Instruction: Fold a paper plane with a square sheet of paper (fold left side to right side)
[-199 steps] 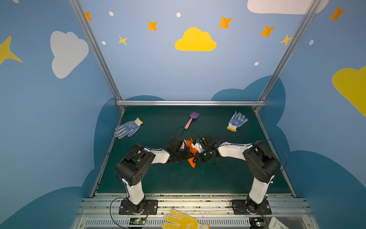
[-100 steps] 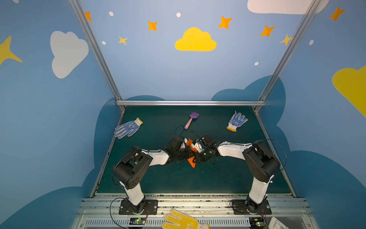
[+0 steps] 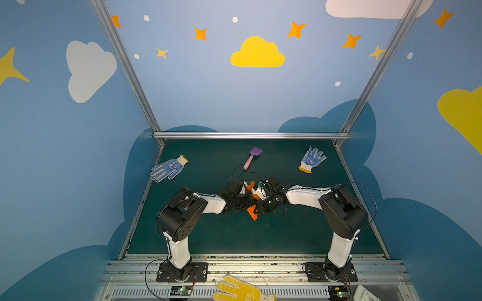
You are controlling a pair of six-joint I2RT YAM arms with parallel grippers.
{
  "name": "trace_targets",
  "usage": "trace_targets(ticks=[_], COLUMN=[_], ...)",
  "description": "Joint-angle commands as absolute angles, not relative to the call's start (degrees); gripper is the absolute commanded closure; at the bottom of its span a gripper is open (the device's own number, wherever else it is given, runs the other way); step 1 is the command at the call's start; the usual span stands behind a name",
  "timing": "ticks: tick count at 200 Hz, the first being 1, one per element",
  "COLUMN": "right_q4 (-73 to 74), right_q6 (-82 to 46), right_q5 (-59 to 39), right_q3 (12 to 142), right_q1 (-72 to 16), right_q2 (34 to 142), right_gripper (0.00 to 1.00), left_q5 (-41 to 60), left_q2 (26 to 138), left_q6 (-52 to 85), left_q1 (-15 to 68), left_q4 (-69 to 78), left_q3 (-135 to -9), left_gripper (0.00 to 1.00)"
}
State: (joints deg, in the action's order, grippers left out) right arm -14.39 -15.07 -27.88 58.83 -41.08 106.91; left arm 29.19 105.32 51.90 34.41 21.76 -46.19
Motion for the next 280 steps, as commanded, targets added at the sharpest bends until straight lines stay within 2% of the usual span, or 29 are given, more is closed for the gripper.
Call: trace_targets(ticks=[1, 29, 69, 105, 129, 183, 220, 243, 264, 280], right_q4=[-15.7, -16.4, -18.5, -20.2, -20.3, -18.7, -18.1, -18.4, -19.5, -20.1], right_q6=[-14.1, -14.0, -13.5, -13.9, -14.9, -17.7, -19.0, -19.5, -19.6, -19.7], right_q5=[-26.2, -26.6, -27.1, -26.2, -25.3, -25.5, -24.4, -22.4, -19.5, -18.0], right_q3=[58.5, 59.2, 60.8, 60.9, 60.1, 59.1, 59.7, 60.4, 61.2, 61.5], right_q1=[-41.7, -41.7, -41.8, -41.7, -41.7, -42.3, -44.8, -45.8, -46.3, -46.3], right_q2=[110.0, 109.9, 108.3, 104.1, 102.1, 101.3, 101.6, 103.0, 104.3, 104.8], right_gripper=[1.00, 1.00, 0.80, 0.72, 0.72, 0.78, 0.67, 0.66, 0.71, 0.82], left_q5=[27.3, 27.4, 26.8, 24.7, 22.9, 20.1, 19.9, 20.0, 20.0, 20.0], left_q2=[107.0, 108.5, 108.5, 106.6, 104.9, 102.5, 102.6, 102.8, 102.6, 102.3], left_q6=[50.5, 50.2, 50.4, 51.4, 52.5, 53.9, 54.0, 54.0, 54.0, 54.0], left_q1=[33.6, 33.4, 33.3, 33.4, 33.4, 33.8, 33.8, 33.9, 33.9, 33.8], left_q4=[21.9, 21.9, 22.6, 22.8, 22.7, 21.8, 21.5, 21.6, 21.4, 21.4], left_q3=[-46.9, -47.1, -45.7, -43.8, -42.7, -41.4, -41.6, -41.6, -41.6, -41.5], left_gripper=[0.92, 0.93, 0.94, 0.95, 0.95, 0.95, 0.96, 0.96, 0.96, 0.96])
